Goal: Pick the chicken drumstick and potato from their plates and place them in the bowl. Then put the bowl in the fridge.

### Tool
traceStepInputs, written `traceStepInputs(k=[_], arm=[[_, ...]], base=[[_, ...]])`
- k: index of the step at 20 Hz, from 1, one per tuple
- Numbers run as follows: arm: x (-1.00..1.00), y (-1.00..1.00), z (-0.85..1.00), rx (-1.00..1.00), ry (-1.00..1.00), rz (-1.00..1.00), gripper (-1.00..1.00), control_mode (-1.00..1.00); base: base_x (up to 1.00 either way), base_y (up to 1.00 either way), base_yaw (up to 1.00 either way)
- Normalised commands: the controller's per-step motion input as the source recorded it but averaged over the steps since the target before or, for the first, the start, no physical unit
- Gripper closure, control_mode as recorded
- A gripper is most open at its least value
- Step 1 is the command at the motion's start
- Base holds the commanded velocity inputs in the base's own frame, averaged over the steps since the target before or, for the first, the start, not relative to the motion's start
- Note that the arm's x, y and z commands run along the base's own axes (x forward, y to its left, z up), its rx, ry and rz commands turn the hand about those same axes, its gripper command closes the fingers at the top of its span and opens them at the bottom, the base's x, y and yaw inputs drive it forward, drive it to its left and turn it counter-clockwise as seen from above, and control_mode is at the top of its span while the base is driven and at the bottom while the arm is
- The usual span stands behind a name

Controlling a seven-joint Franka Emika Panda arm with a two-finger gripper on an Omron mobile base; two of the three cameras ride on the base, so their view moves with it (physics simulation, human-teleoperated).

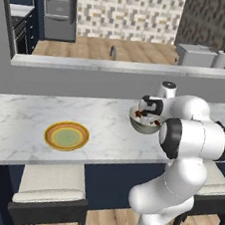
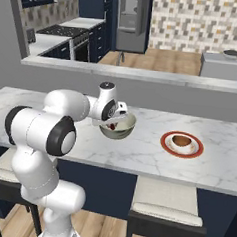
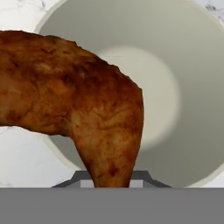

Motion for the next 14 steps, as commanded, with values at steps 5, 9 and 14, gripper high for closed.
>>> traceStepInputs(k=[5, 9, 14], arm=[[0.01, -0.05, 0.01, 0.00, 0.00, 0.00, -1.00, -1.00], [0.00, -0.07, 0.02, 0.00, 0.00, 0.00, -1.00, -1.00], [0.00, -0.08, 0.13, 0.01, 0.00, 0.00, -1.00, -1.00]], base=[[0.00, 0.00, 0.00], [0.00, 0.00, 0.00], [0.00, 0.00, 0.00]])
